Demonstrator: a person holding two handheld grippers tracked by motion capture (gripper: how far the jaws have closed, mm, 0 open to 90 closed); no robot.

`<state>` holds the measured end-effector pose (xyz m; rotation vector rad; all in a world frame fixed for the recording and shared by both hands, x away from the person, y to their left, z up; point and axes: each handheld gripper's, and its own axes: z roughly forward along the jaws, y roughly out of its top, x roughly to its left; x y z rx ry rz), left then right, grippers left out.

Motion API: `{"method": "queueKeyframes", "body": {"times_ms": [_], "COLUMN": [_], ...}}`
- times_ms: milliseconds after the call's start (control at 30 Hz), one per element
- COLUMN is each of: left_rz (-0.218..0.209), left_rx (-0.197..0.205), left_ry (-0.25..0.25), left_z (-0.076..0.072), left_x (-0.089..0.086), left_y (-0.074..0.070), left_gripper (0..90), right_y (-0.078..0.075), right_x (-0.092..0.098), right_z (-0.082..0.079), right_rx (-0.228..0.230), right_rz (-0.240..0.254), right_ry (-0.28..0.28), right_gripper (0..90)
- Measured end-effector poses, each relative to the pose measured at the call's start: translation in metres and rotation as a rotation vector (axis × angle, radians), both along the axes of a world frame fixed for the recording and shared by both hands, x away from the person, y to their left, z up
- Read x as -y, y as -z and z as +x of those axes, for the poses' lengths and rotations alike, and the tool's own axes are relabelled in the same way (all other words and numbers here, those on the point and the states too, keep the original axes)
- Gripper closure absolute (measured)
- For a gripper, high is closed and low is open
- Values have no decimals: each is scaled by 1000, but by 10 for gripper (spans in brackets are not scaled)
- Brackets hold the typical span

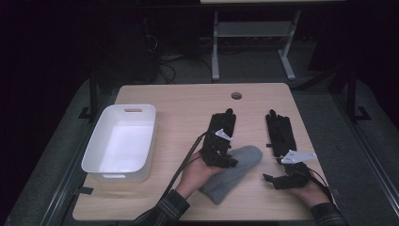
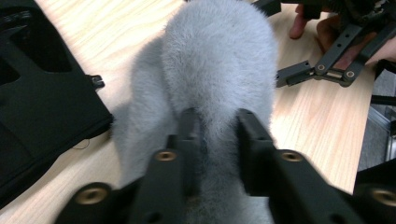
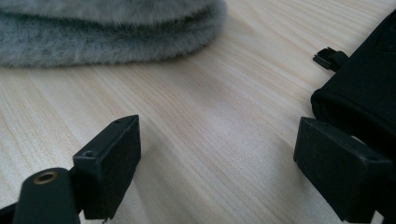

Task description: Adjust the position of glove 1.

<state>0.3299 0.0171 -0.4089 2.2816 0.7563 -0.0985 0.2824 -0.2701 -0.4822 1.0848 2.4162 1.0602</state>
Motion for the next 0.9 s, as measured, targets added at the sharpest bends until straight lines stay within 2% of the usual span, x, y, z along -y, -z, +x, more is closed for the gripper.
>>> {"method": "queueKeyframes", "body": {"times_ms": [67,167,233,300,333,400,567,633,667,733,800,900], "left_rz": [-3,-17,-23,-24,-19,-30,10,36,42,52,39,47], "left_rx": [12,49,67,82,85,92,105,103,102,94,80,57], "left_ry": [9,15,11,8,6,-11,-50,-73,-78,-84,-97,-99], "left_z": [0,-1,-1,0,1,2,6,7,7,8,8,9], "left_x": [-1,-8,-17,-28,-35,-48,-78,-89,-91,-97,-100,-104], "left_y": [-3,-11,-16,-19,-20,-20,-11,-4,-2,5,11,18], "left_gripper": [570,494,491,542,569,673,888,894,895,895,895,894], "right_y": [0,0,0,-4,-6,-10,-23,-26,-28,-30,-32,-35], "right_x": [0,0,0,2,3,5,-2,-10,-15,-23,-34,-50], "right_z": [0,0,-1,-1,0,-1,-7,-10,-12,-15,-18,-23], "right_rx": [0,0,4,-7,-13,-13,-9,-9,-16,-26,-39,-49], "right_rz": [0,0,4,1,3,19,60,61,63,71,80,98], "right_ry": [0,1,6,2,3,2,-41,-72,-93,-128,-168,-225], "right_gripper": [145,148,217,348,378,506,780,861,892,898,899,899]}}
